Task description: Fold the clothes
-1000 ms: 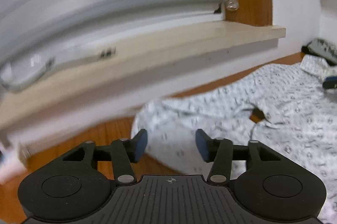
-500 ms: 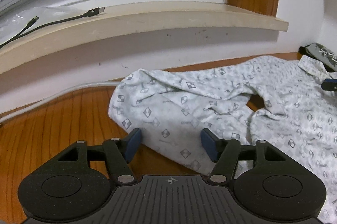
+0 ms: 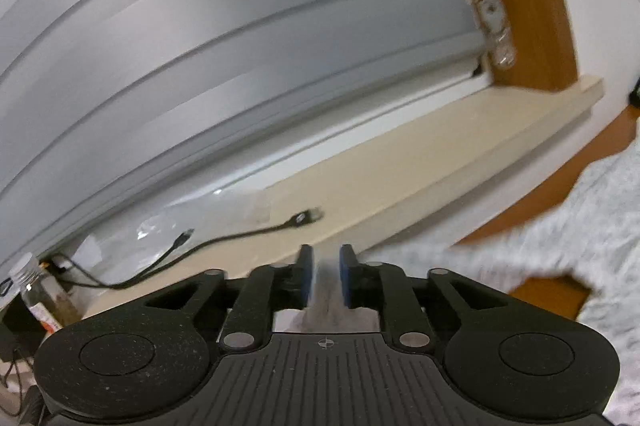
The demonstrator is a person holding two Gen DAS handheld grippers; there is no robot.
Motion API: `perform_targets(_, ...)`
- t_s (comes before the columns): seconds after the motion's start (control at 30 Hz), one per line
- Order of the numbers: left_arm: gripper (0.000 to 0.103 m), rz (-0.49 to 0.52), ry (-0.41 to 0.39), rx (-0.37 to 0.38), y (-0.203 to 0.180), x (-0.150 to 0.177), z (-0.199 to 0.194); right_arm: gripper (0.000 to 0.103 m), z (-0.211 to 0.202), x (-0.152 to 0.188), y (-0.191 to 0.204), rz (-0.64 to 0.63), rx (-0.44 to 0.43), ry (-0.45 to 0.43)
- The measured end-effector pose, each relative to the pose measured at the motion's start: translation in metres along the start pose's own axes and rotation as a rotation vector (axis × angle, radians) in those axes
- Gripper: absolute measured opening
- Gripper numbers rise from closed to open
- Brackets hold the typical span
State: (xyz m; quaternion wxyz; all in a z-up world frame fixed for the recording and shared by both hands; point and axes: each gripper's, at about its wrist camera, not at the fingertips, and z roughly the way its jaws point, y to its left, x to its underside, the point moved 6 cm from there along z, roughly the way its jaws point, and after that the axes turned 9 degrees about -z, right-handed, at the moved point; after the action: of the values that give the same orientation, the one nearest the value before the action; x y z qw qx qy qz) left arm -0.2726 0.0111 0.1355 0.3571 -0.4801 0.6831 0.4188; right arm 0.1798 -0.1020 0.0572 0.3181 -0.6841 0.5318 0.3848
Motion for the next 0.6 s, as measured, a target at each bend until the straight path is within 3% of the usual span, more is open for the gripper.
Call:
perform_targets(0.03, 0.046, -0.004, 0.000, 0.015, -0.006, 0.002, -0.002, 0.049, 0.000, 0.000, 0.000, 0.000, 0.000, 0.001)
perform_targets(0.17, 0.059, -0.029, 0.046, 0.128, -0.038, 0.019, -0.003, 0.049, 0.000, 0.000, 0.000, 0.002, -0.001, 0.003)
perform_targets(0.4, 0.061, -0.052, 0.091, 0.279, -0.102, 0.026, 0.012, 0.049, -0.011, -0.002, -0.006, 0.034, -0.005, -0.032)
perform_targets(0.5, 0.073, -0.062, 0.110, 0.344, -0.129, 0.029, 0.017, 0.049, -0.027, -0.010, -0.023, 0.051, -0.025, -0.061)
perform_targets(0.6, 0.073, -0.072, 0.129, 0.408, -0.156, 0.031, 0.023, 0.049, -0.029, -0.015, -0.051, 0.007, 0.036, -0.043)
